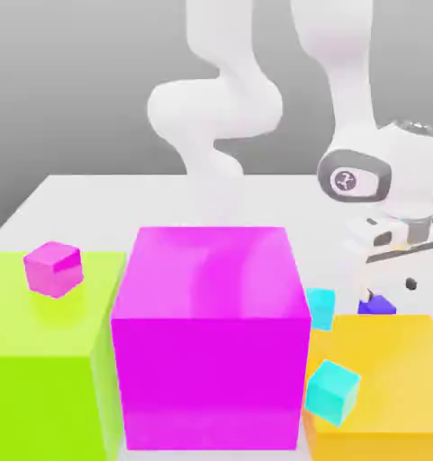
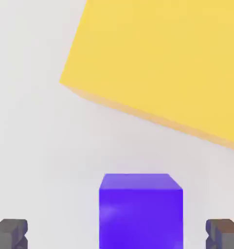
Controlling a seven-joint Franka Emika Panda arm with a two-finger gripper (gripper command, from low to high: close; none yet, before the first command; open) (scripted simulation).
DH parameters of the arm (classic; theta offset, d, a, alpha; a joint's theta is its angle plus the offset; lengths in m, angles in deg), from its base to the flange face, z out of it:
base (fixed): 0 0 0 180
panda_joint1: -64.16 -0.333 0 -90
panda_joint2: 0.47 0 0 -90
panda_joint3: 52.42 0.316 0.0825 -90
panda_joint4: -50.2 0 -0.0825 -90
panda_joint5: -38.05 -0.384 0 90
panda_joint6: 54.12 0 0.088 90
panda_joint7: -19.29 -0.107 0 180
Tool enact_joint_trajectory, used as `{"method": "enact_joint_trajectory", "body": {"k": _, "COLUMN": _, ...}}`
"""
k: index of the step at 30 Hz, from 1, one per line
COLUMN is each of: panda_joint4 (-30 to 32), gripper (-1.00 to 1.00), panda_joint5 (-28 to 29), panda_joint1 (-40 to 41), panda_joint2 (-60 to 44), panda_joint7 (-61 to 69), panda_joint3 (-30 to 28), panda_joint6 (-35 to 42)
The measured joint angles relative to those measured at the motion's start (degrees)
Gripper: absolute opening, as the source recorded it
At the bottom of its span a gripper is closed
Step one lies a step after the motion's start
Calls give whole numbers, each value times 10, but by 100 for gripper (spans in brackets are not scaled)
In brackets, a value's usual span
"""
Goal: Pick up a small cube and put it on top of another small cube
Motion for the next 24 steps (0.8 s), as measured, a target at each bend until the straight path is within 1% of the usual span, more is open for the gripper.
{"method": "enact_joint_trajectory", "body": {"k": 6, "panda_joint4": -19, "gripper": 0, "panda_joint5": 130, "panda_joint1": -119, "panda_joint2": -60, "panda_joint7": -99, "panda_joint3": -150, "panda_joint6": -38}}
{"method": "enact_joint_trajectory", "body": {"k": 7, "panda_joint4": -22, "gripper": -100, "panda_joint5": 146, "panda_joint1": -143, "panda_joint2": -70, "panda_joint7": -111, "panda_joint3": -177, "panda_joint6": -45}}
{"method": "enact_joint_trajectory", "body": {"k": 12, "panda_joint4": -22, "gripper": -100, "panda_joint5": 146, "panda_joint1": -143, "panda_joint2": -70, "panda_joint7": -112, "panda_joint3": -177, "panda_joint6": -47}}
{"method": "enact_joint_trajectory", "body": {"k": 13, "panda_joint4": -24, "gripper": -100, "panda_joint5": 156, "panda_joint1": -153, "panda_joint2": -75, "panda_joint7": -119, "panda_joint3": -189, "panda_joint6": -50}}
{"method": "enact_joint_trajectory", "body": {"k": 14, "panda_joint4": -23, "gripper": -100, "panda_joint5": 151, "panda_joint1": -147, "panda_joint2": -72, "panda_joint7": -115, "panda_joint3": -182, "panda_joint6": -48}}
{"method": "enact_joint_trajectory", "body": {"k": 16, "panda_joint4": -18, "gripper": -100, "panda_joint5": 121, "panda_joint1": -114, "panda_joint2": -56, "panda_joint7": -92, "panda_joint3": -142, "panda_joint6": -37}}
{"method": "enact_joint_trajectory", "body": {"k": 21, "panda_joint4": -2, "gripper": -100, "panda_joint5": 11, "panda_joint1": -22, "panda_joint2": -7, "panda_joint7": -9, "panda_joint3": -25, "panda_joint6": -7}}
{"method": "enact_joint_trajectory", "body": {"k": 24, "panda_joint4": 8, "gripper": -100, "panda_joint5": -58, "panda_joint1": 19, "panda_joint2": 22, "panda_joint7": 43, "panda_joint3": 33, "panda_joint6": 9}}
